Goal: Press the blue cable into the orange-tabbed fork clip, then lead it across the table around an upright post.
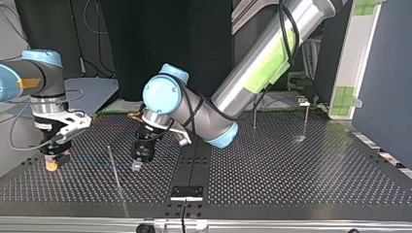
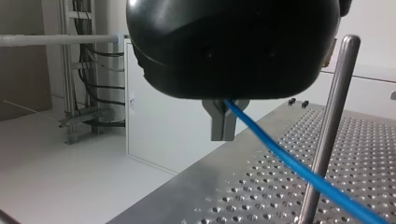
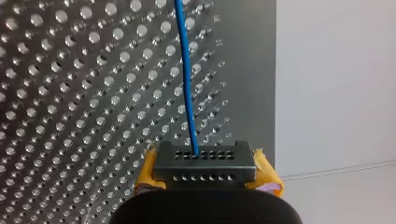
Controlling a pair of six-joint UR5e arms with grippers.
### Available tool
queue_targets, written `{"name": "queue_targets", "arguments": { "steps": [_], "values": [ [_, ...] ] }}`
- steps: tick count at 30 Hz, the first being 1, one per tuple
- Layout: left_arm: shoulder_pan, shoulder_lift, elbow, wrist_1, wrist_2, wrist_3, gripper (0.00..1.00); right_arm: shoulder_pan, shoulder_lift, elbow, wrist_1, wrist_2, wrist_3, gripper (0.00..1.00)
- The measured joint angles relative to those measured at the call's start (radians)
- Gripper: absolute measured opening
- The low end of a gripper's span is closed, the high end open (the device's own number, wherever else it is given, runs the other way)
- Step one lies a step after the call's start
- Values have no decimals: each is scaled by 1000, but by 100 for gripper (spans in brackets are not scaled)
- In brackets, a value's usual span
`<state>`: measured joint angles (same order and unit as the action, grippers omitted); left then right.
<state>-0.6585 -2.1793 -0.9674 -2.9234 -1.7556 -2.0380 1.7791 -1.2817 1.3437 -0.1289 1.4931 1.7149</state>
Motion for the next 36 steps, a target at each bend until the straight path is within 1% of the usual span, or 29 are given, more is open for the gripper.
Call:
{"name": "queue_targets", "arguments": {
  "steps": [5, 11, 15, 22, 25, 30, 31, 32, 33, 34, 35, 36],
  "values": [
    [12, -1, 2, 10, 9, -11, 0, -13, 20, -16, -2, -9, 0, 0],
    [26, -4, 3, 34, 32, -30, 0, -17, 49, -38, -3, -21, 0, 0],
    [32, -32, 12, 38, 48, -42, 0, -17, 66, -47, -5, -29, 0, 0],
    [37, -87, 17, 48, 56, -45, 0, -20, 97, -50, -8, -34, -4, 0],
    [40, -99, 12, 50, 58, -45, 0, -20, 113, -50, -8, -34, -6, 0],
    [45, -103, 7, 50, 67, -45, 0, -17, 141, -49, -7, -34, -6, 0],
    [46, -103, 6, 49, 68, -45, 4, -16, 146, -48, -6, -34, -6, 0],
    [47, -103, 5, 48, 69, -45, 13, -16, 150, -48, -6, -34, -5, 0],
    [49, -103, 3, 48, 69, -45, 13, -15, 154, -47, -6, -34, -5, 0],
    [50, -103, 0, 48, 70, -46, 24, -14, 158, -47, -5, -34, -4, 0],
    [51, -103, -3, 49, 70, -46, 30, -14, 161, -47, -5, -35, -4, 0],
    [52, -103, -9, 51, 71, -46, 30, -13, 163, -46, -4, -35, -3, 0]
  ]
}}
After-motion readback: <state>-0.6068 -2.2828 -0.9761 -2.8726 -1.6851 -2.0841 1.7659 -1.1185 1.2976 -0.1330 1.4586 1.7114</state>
